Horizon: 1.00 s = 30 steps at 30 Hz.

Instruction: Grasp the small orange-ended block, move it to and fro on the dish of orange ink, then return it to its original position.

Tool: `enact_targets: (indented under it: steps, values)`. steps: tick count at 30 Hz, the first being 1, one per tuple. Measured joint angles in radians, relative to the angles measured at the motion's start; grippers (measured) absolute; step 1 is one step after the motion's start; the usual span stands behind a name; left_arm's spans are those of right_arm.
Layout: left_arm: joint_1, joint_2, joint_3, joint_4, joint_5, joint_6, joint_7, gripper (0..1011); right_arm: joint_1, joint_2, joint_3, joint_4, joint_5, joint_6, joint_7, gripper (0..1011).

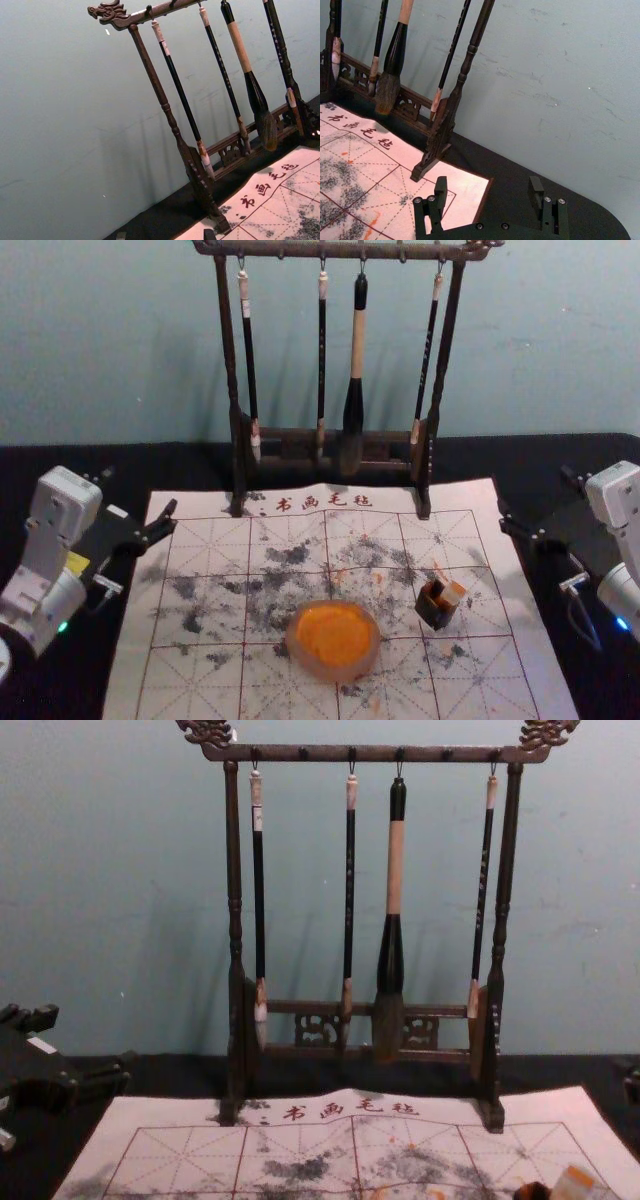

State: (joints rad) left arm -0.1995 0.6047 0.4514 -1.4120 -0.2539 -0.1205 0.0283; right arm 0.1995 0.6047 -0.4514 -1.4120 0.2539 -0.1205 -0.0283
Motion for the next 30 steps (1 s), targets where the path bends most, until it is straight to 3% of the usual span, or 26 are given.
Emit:
enact_targets:
  steps: [30]
  values:
    - [0.000, 0.000, 0.000, 0.000, 0.000, 0.000, 0.000, 1001, 0.000, 0.000, 0.000, 0.000, 0.000, 0.000, 0.000, 1003]
